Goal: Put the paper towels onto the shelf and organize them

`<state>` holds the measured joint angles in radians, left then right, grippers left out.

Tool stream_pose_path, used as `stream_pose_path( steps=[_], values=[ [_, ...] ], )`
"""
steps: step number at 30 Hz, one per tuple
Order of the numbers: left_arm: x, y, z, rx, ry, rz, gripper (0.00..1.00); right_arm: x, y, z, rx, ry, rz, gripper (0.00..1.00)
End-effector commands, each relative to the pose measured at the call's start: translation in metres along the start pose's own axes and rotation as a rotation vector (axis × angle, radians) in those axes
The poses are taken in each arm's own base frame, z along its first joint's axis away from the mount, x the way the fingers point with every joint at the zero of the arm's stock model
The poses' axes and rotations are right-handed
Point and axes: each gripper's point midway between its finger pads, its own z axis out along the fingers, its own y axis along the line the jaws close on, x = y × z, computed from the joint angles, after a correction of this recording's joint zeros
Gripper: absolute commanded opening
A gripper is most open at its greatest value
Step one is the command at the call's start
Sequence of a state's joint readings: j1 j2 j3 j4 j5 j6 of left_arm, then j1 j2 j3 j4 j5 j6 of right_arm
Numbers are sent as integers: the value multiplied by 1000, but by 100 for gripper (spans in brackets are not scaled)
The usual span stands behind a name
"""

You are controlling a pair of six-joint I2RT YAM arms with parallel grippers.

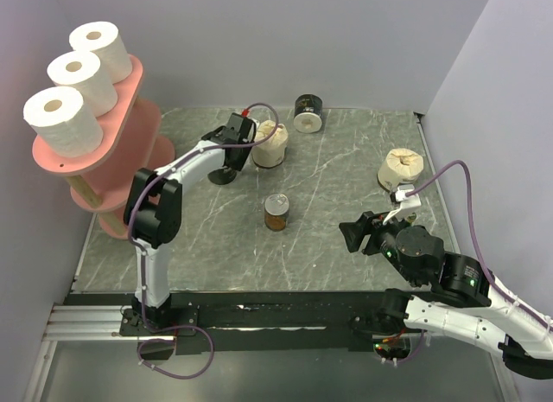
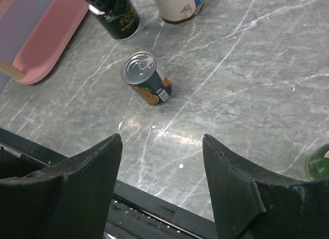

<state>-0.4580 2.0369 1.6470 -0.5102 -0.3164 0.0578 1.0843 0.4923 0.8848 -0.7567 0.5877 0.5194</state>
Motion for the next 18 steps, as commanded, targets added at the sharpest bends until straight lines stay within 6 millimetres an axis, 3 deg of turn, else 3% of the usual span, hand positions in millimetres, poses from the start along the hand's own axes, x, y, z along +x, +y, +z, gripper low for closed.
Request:
stream_pose_path(
  steps=[1,12,18],
  values=[
    [-7,30,-39,-97,-27,-28,48,-16,3,-5,-10,-51,38,71],
    [-39,86,-115,-268,-130,-50,47,-15,8,-1,-14,-41,36,71],
    [-50,123,-143,-389,-157,-73,47,-18,9,-5,-31,-44,50,71]
  ],
)
